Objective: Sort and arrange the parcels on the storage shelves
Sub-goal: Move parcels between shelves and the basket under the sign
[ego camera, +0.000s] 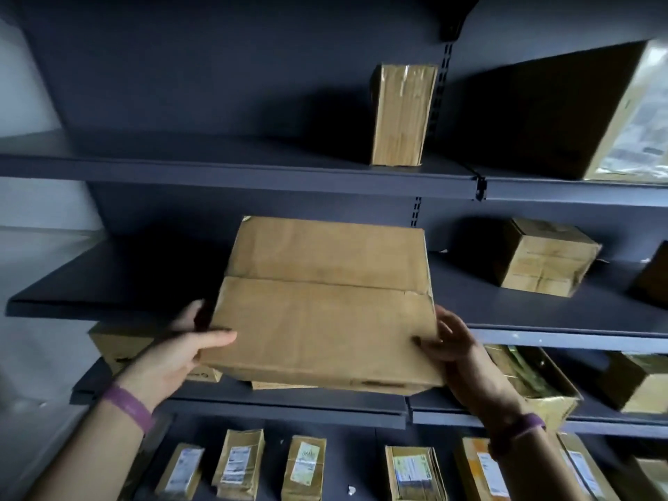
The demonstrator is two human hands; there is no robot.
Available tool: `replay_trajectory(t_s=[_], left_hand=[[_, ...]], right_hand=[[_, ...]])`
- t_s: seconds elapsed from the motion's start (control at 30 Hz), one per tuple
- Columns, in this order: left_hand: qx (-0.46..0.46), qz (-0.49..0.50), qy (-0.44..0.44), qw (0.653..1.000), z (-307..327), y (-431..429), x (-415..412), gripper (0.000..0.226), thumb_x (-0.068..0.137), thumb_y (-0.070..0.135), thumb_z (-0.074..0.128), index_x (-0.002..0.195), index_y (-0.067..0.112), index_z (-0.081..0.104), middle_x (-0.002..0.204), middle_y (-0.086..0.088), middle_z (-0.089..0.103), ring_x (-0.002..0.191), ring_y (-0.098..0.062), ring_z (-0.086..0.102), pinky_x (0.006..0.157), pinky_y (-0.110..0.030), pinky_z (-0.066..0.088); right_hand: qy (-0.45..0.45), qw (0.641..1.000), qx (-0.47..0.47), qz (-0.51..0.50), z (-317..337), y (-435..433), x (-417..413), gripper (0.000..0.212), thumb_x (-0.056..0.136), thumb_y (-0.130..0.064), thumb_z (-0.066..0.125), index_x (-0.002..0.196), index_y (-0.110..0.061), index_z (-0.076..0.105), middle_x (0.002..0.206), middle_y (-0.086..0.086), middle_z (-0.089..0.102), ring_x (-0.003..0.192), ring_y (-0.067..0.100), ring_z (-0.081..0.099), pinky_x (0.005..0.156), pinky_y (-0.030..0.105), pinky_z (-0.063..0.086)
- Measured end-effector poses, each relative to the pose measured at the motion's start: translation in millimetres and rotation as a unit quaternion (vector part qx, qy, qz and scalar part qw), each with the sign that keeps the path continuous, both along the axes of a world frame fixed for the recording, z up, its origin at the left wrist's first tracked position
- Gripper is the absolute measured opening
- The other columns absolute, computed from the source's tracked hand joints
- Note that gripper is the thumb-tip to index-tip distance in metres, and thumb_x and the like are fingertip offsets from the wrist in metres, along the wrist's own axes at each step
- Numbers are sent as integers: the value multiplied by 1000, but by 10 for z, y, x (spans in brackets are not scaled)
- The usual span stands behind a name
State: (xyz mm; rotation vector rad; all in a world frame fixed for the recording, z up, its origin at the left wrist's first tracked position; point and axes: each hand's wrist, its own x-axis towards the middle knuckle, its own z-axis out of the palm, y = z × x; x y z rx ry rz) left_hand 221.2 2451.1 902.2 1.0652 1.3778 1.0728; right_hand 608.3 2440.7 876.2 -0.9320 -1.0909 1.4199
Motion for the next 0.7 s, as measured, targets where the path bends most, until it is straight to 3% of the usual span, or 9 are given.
replay_trajectory(t_s=[0.07,0.17,0.2,0.27,0.37,0.47,0.53,0.63,0.7], left_hand=[[9,-26,18,999,-64,-207,-31,107,64,-3,74,151,30,21,136,4,47,125,-19,45,112,-42,30],[45,-55,31,997,-145,-437,-58,101,71,-12,67,150,34,24,139,11,46,130,-12,40,114,-39,25],[47,-65,33,996,-168,-495,-66,101,71,-14,67,149,36,25,139,10,48,130,-12,42,114,-40,26],[39,-85,37,995,-209,-593,-54,104,66,-14,71,144,39,26,134,8,52,123,-9,47,107,-36,33],[39,-59,43,997,-204,-653,5,98,47,16,87,124,46,35,122,13,52,112,-7,50,96,-32,37],[32,35,60,997,-143,-600,110,111,33,69,80,127,21,44,123,-5,55,113,-29,53,99,-51,42],[11,62,37,997,-60,-575,186,128,35,88,62,140,21,35,127,-8,53,115,-33,53,95,-51,45],[-7,60,-16,998,40,-599,283,141,28,102,45,147,30,27,133,-4,51,124,-33,48,97,-49,41],[-11,35,-28,999,120,-667,336,133,36,98,39,149,28,26,146,-10,44,133,-35,40,106,-56,32]], right_hand=[[-28,1000,7,9,-66,-264,18,68,69,-1,73,129,-29,56,129,11,61,114,31,62,84,44,56],[-32,999,-2,-4,-69,-556,-7,103,63,3,76,145,-43,34,136,2,58,120,27,59,96,49,50],[-33,999,-1,-17,-43,-635,-33,106,66,0,76,148,-44,27,137,2,57,121,26,59,99,50,48],[-65,997,21,-34,40,-769,-105,97,72,-10,80,147,-43,30,133,-2,60,116,19,62,96,40,52],[-91,992,45,-70,118,-909,-170,83,71,-13,81,139,-37,41,124,-2,61,104,12,64,77,24,54],[-112,989,54,-86,125,-1000,-131,79,71,-1,74,135,-32,40,123,1,54,111,24,57,86,39,51],[-122,987,64,-85,70,-1044,-85,75,73,14,71,128,-27,41,120,1,55,112,26,56,89,44,52],[-142,980,83,-113,2,-1073,-66,73,68,25,69,117,-23,43,117,-3,58,109,17,58,79,27,57],[-130,979,85,-131,-25,-1081,-71,72,65,30,68,109,-20,42,111,0,58,102,14,58,72,19,56]])
